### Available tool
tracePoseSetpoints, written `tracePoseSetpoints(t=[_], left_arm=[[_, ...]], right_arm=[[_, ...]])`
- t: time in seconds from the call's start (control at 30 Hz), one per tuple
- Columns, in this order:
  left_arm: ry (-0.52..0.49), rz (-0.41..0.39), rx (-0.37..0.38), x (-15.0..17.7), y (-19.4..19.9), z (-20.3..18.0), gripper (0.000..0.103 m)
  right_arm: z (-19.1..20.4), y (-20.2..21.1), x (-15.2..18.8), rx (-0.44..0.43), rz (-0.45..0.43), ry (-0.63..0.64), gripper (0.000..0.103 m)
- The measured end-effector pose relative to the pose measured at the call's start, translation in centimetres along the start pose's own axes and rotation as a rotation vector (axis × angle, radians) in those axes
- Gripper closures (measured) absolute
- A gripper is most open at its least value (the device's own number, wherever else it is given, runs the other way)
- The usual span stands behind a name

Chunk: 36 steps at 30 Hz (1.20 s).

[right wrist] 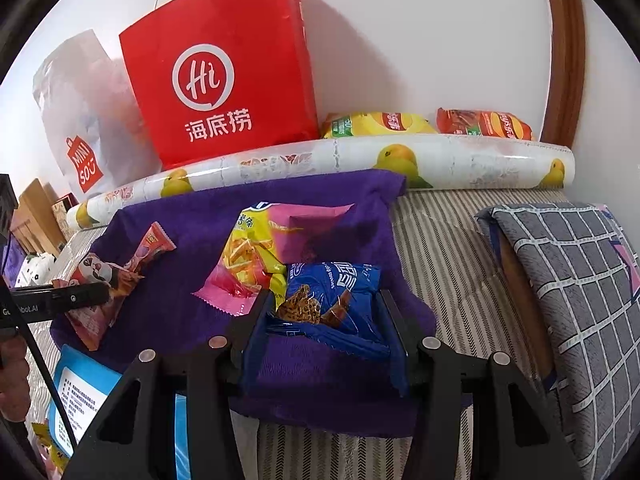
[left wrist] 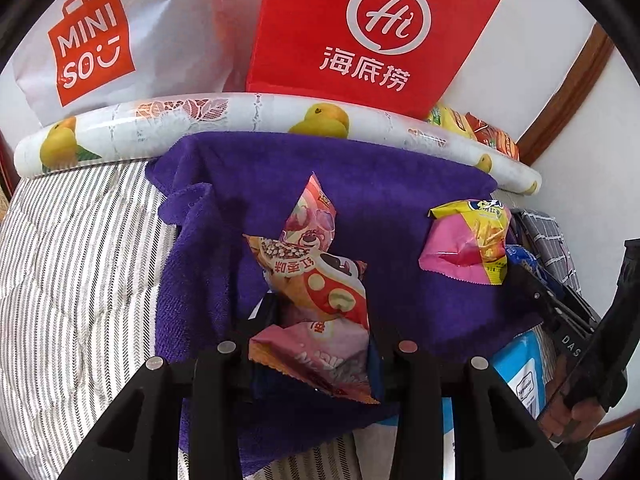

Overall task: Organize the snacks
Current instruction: 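Release snack bags with left tool while right tool releases blue packet on towel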

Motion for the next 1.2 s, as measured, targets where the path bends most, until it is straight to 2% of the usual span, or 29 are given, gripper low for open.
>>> tracePoseSetpoints(t=[0.4, 0.63, 0.7, 0.77, 0.9, 1.2], left_arm=[[-0.010, -0.011, -0.005, 0.1, -0.1, -0.4, 0.066], [0.020, -0.015, 0.019, 0.1, 0.4, -0.1, 0.064], [0.015, -0.019, 0.034, 0.1, 0.8, -0.2, 0.052], [0.009, -0.040, 0.039, 0.1, 1.5, -0.4, 0.046], [0.002, -0.061, 0.070, 0.1, 2.9, -0.8, 0.037], [-0.046, -0.094, 0.110, 0.5, 5.6, -2.5, 0.032]], right_arm=[[0.4, -0.7, 0.4, 0.017, 0.016, 0.021, 0.051], [0.7, -0.8, 0.3, 0.010, 0.000, 0.032, 0.039], [0.9, -0.5, 0.2, 0.000, -0.014, 0.032, 0.037], [1.3, -0.2, 0.1, 0.002, -0.028, 0.040, 0.032], [1.4, 1.1, -0.1, 0.029, -0.052, 0.044, 0.028], [1.8, 4.9, -0.7, 0.026, -0.064, 0.010, 0.027]])
Point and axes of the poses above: each gripper's, at about its wrist camera, not at the fingertips, and y roughly against the way its jaws point, z to its left, x to its underside, the point moved 1 cm from there along -y, roughly the way its jaws point, and after that the axes turned 9 degrees about y, right-handed, at the moved point
